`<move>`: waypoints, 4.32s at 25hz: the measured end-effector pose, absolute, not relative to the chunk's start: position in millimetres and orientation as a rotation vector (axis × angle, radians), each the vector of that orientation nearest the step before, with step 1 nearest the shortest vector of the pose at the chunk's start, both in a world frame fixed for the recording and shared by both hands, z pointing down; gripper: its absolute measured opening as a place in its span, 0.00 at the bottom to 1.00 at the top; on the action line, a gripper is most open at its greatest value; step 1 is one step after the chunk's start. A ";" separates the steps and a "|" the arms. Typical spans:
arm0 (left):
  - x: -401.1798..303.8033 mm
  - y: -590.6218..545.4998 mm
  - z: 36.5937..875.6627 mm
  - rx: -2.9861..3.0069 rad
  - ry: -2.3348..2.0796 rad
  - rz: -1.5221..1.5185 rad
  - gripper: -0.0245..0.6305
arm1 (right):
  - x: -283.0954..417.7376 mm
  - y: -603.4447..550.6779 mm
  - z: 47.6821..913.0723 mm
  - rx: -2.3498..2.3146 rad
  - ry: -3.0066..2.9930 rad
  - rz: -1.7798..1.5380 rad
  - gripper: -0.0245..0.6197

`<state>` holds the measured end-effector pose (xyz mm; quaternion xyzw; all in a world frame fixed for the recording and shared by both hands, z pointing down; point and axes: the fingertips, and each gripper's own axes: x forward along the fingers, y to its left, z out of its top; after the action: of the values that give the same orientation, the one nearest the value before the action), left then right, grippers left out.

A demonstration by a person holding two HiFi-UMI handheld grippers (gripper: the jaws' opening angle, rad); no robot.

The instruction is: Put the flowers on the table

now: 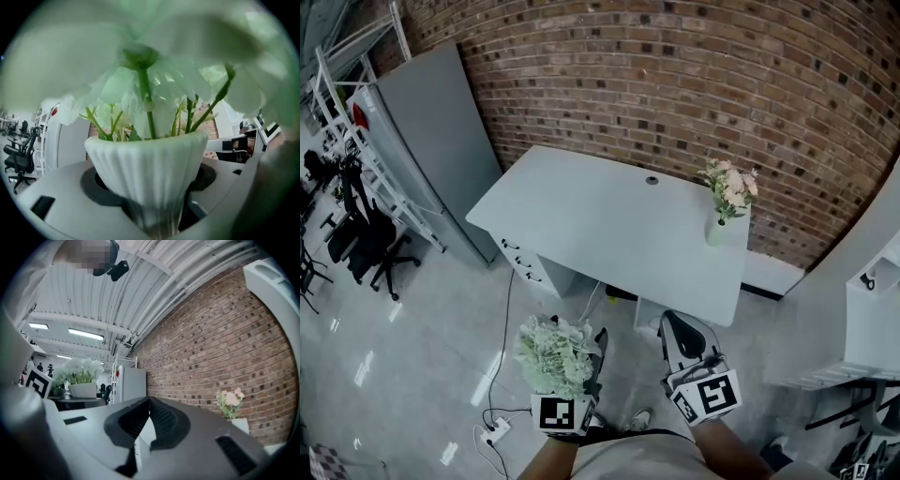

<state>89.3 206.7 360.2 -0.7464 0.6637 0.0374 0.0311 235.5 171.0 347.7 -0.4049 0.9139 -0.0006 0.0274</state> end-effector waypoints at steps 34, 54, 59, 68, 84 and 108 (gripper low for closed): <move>66.8 158.5 372.3 -2.239 2.105 0.119 0.58 | 219.9 110.4 362.3 -1.178 2.851 -0.016 0.06; -42.5 59.9 406.1 -2.305 1.772 -0.542 0.58 | 67.6 6.9 360.3 -1.086 2.927 -0.022 0.06; -72.0 37.6 411.7 -2.355 1.786 -0.509 0.58 | 32.6 -13.3 361.5 -1.090 2.944 -0.010 0.06; -107.6 7.4 414.5 -2.454 1.769 -0.374 0.58 | -34.4 -29.6 363.3 -1.050 2.985 -0.024 0.06; -121.4 -17.6 415.5 -2.452 1.773 -0.320 0.58 | -55.3 -52.8 361.8 -1.014 2.995 -0.023 0.06; -57.7 -132.9 388.2 -2.326 1.817 -0.324 0.58 | 27.5 -168.9 361.6 -0.912 2.949 -0.117 0.06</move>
<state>-57.7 -132.9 388.2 -0.7804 0.6097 -0.1088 0.0860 27.5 -168.9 361.6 -0.2952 0.9543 -0.0379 0.0260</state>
